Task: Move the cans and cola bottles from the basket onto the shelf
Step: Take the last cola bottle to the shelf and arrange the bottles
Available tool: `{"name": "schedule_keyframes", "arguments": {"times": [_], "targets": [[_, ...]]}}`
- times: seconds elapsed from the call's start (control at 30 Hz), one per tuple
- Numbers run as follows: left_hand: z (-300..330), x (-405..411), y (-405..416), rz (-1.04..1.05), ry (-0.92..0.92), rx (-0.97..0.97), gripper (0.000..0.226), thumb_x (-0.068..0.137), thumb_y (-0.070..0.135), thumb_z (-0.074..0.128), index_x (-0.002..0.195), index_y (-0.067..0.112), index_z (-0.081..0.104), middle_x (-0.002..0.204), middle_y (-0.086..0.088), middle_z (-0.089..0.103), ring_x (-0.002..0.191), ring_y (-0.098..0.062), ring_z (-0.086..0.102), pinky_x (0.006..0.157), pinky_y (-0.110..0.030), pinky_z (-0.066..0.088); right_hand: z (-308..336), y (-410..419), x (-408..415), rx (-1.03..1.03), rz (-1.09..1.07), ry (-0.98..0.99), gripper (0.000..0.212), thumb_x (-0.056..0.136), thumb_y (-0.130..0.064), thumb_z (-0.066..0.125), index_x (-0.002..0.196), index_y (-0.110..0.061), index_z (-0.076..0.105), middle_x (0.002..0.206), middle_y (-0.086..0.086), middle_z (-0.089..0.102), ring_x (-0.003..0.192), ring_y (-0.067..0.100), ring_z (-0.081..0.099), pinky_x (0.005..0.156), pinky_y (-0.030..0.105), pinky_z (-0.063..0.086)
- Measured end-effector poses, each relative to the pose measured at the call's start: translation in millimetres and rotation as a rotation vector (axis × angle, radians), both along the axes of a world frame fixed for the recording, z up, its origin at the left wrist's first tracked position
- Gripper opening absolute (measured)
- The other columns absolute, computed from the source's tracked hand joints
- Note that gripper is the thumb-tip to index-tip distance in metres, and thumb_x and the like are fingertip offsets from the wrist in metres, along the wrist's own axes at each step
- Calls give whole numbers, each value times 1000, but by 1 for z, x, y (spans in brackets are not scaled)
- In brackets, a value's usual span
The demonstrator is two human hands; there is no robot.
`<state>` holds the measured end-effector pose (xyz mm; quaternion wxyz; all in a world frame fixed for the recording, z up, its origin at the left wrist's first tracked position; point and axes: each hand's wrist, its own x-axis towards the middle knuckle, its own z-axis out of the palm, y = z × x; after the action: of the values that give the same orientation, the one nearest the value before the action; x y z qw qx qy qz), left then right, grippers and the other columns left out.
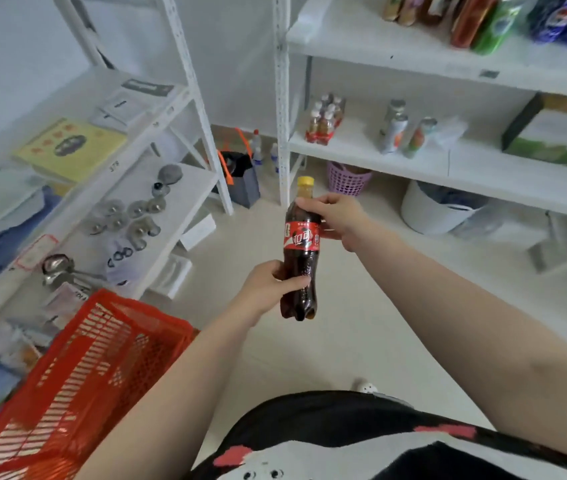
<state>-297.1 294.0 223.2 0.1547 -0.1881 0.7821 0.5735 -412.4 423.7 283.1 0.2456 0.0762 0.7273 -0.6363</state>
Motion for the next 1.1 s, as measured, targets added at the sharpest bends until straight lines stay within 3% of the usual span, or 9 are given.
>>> {"name": "schedule_keyframes", "arguments": {"times": [0.23, 0.37, 0.47, 0.67, 0.83, 1.1], "targets": [[-4, -98, 149, -162, -41, 75, 23, 76, 28, 78, 90, 13, 67, 92, -4, 70, 93, -23, 67, 92, -43, 53, -8, 163, -79, 41, -189, -23, 49, 74, -31, 80, 110, -4, 62, 101, 9, 68, 80, 17, 66, 59, 25, 53], [-3, -144, 231, -257, -56, 126, 17, 76, 27, 77, 85, 19, 66, 92, -1, 70, 91, -20, 66, 94, -42, 52, -7, 252, -112, 54, -276, -25, 52, 74, -33, 80, 112, -4, 61, 104, 10, 68, 86, 20, 66, 64, 27, 54], [2, -175, 279, -338, -75, 136, 21, 77, 27, 77, 92, 17, 67, 99, -5, 72, 97, -22, 67, 95, -40, 52, -6, 304, -131, 45, -356, -21, 53, 74, -34, 79, 113, -3, 61, 104, 10, 67, 84, 20, 66, 63, 26, 52], [-1, -254, 346, -468, -105, 136, 35, 75, 26, 78, 102, 8, 68, 103, -10, 73, 99, -26, 68, 96, -44, 51, -6, 381, -179, -7, -528, -27, 37, 74, -34, 80, 92, -11, 57, 94, 6, 67, 82, 20, 65, 64, 26, 52], [-5, -322, 395, -551, -115, 170, 35, 75, 26, 78, 103, 9, 68, 102, -8, 73, 97, -24, 69, 96, -43, 52, -8, 429, -235, 31, -615, -43, 51, 75, -37, 79, 111, -6, 60, 97, 6, 67, 83, 18, 65, 65, 27, 52], [24, -453, 465, -702, -63, 172, 30, 75, 25, 78, 102, 13, 68, 103, -6, 73, 98, -22, 69, 96, -41, 51, 28, 497, -336, 58, -724, 46, 49, 77, -40, 76, 112, -9, 60, 97, 4, 67, 84, 17, 66, 65, 25, 51]]}}
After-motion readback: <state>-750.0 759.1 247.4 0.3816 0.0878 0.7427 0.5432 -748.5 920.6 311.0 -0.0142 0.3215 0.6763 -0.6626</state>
